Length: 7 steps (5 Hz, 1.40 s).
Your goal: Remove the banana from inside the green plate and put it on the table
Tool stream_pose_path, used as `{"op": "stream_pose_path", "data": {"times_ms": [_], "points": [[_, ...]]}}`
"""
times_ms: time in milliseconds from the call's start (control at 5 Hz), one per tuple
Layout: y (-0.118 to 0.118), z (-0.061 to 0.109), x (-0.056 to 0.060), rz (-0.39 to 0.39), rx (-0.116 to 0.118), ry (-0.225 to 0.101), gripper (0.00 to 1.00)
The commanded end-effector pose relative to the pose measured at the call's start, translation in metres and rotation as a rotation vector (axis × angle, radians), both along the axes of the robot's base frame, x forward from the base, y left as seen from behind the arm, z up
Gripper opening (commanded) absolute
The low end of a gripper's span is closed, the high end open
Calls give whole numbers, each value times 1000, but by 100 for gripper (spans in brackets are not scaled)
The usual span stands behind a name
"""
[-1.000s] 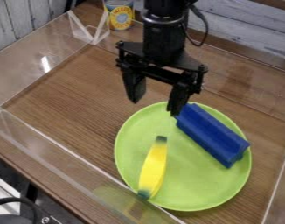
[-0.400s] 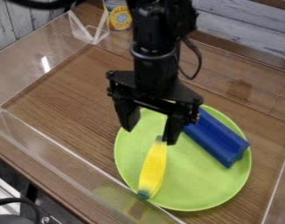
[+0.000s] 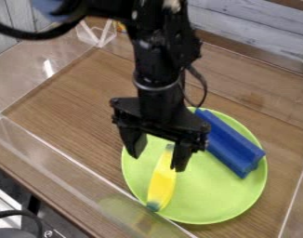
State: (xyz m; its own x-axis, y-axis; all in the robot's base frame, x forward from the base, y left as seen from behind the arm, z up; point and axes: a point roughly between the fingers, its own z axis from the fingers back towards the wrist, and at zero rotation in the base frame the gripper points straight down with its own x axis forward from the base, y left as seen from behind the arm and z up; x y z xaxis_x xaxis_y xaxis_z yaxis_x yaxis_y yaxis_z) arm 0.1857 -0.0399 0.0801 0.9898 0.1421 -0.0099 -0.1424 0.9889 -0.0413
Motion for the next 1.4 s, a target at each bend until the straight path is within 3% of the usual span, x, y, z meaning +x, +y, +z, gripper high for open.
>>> {"op": "stream_pose_path", "data": {"times_ms": [0,600,1200], "points": [[-2,-8,1,0,-7,-20,100],[0,-28,1,0,-14,-18,100],[0,-34,3,-10,-30,-17,100]]}}
